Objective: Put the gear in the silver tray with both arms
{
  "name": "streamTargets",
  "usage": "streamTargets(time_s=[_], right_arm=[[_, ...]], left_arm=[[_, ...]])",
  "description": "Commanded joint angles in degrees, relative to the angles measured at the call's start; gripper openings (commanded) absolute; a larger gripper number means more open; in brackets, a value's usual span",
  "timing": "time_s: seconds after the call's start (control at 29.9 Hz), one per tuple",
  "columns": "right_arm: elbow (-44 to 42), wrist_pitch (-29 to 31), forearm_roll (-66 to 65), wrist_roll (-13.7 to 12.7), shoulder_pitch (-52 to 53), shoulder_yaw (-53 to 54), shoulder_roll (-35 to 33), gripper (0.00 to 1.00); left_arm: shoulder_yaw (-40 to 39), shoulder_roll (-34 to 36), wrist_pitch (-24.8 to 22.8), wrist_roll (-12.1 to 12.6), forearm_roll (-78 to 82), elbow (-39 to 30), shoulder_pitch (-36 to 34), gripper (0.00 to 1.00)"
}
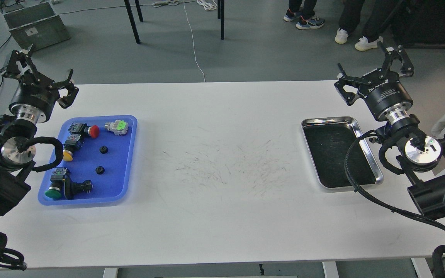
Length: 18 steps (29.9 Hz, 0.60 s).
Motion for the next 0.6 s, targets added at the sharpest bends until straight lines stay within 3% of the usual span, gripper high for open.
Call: streamTargets(time_s=[0.0,0.33,0.57], right_arm=[[0.0,0.1,0.0,0.0,-0.1,0.5,0.0,0.99],[0.0,-3.0,0.0,0.1,0.0,-0.2,0.1,0.99],[0.3,-3.2,0.1,0.0,0.1,-0.2,0.1,0.99]], left_arm=[[0.8,-0.1,0.0,-1.2,0.4,0.4,0.0,0.99],[1.0,0.4,0.0,-0.5,2.3,0.2,-0.4,0.99],[4.0,0.8,0.0,-0.8,12.7,0.2,-0.5,0.99]])
